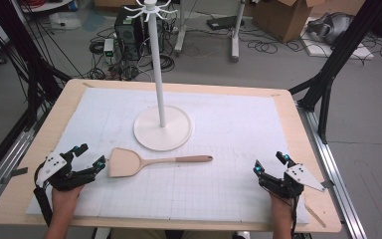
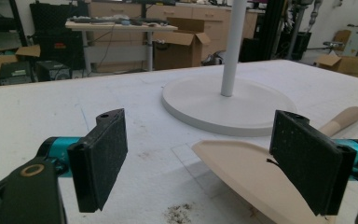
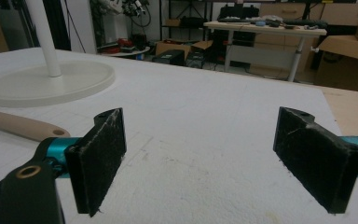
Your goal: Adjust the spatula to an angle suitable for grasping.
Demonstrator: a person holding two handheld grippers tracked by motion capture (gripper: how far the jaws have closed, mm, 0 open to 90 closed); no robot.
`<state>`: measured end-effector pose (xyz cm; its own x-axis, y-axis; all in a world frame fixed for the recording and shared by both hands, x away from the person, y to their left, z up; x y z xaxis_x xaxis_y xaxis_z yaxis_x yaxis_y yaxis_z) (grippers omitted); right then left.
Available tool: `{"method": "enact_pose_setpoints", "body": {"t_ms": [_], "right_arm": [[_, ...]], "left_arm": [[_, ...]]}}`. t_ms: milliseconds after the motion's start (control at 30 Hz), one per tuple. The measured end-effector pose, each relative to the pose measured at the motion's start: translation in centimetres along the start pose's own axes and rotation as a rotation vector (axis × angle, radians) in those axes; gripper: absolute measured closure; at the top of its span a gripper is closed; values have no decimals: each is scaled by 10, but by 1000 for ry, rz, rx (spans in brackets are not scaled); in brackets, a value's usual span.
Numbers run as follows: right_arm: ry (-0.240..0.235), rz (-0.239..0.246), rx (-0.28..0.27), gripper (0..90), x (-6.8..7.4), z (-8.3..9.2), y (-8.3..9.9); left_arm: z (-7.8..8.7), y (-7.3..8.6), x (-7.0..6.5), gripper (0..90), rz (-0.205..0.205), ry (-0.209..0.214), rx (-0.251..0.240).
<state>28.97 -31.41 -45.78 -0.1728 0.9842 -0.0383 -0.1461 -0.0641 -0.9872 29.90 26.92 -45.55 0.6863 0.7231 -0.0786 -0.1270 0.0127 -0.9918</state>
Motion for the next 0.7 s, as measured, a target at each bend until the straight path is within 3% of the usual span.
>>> {"method": "enact_pose_setpoints", "body": {"t_ms": [100, 300, 333, 367, 500, 533, 567, 667, 700], "right_arm": [[-1, 1, -2, 161, 0, 0, 0], [-2, -6, 4, 161, 0, 0, 0], [-2, -6, 4, 161, 0, 0, 0], [-5, -6, 5, 161, -1, 0, 0], [-8, -13, 12, 161, -1, -1, 0], [-9, -7, 13, 161, -1, -1, 0], [-9, -7, 13, 161, -1, -1, 0], [-10, -10, 16, 161, 0, -1, 0], [-9, -8, 17, 161, 0, -1, 0]], "left_arm": [[0, -2, -2, 194, -13, 9, 22], [-8, -29, -15, 201, -80, 107, 61], [-8, -29, -15, 205, -80, 107, 61], [-14, -38, -21, 222, -103, 165, 85], [-32, -53, -34, 237, -138, 290, 156], [-37, -56, -37, 244, -144, 316, 174], [-37, -56, -37, 249, -144, 316, 174], [-59, -64, -48, 256, -167, 428, 273], [-59, -64, -48, 262, -167, 428, 273]]}}
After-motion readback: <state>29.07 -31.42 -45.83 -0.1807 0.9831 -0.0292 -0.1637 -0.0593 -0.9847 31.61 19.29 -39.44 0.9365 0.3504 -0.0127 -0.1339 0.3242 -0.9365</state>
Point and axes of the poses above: each handheld gripper's, and its own axes: z roughly backward along the jaws, y roughly out of its underside, x roughly to its left, the point moved 4 cm from there along -z, roughly forward along the jaws, and after that the axes turned 12 degrees about y, right-handed, at the moved point
